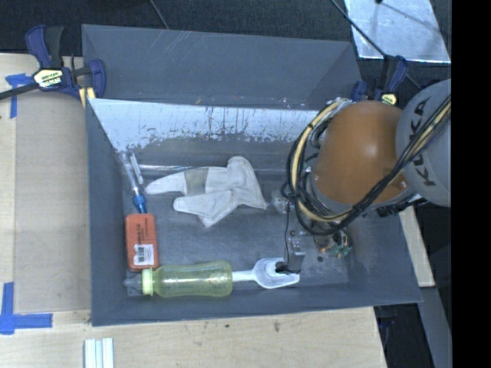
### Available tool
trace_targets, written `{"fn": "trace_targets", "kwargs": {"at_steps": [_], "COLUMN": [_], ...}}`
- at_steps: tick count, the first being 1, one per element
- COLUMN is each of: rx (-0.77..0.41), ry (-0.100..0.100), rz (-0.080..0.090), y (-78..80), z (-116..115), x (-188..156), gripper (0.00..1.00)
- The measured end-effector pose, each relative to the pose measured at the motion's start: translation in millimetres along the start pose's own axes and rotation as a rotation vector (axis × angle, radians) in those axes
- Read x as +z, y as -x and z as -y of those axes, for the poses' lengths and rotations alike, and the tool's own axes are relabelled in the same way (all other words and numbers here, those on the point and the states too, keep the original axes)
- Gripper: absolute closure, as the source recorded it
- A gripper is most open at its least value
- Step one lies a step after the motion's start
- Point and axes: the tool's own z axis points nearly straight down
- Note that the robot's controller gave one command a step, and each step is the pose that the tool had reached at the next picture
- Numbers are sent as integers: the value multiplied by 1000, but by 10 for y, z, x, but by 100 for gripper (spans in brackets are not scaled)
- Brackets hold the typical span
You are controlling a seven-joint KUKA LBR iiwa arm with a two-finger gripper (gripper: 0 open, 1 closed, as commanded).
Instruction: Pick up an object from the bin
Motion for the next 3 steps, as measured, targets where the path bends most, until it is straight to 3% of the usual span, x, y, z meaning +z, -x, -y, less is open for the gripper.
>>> {"fn": "trace_targets", "kwargs": {"at_steps": [1,2,3], "rx": [1,3,11], "ry": [0,0,0], "rz": [8,13,2], "y": [19,106,129], "z": [0,-149,-295], "x": [-39,295,403], "gripper": [0,0,0]}}
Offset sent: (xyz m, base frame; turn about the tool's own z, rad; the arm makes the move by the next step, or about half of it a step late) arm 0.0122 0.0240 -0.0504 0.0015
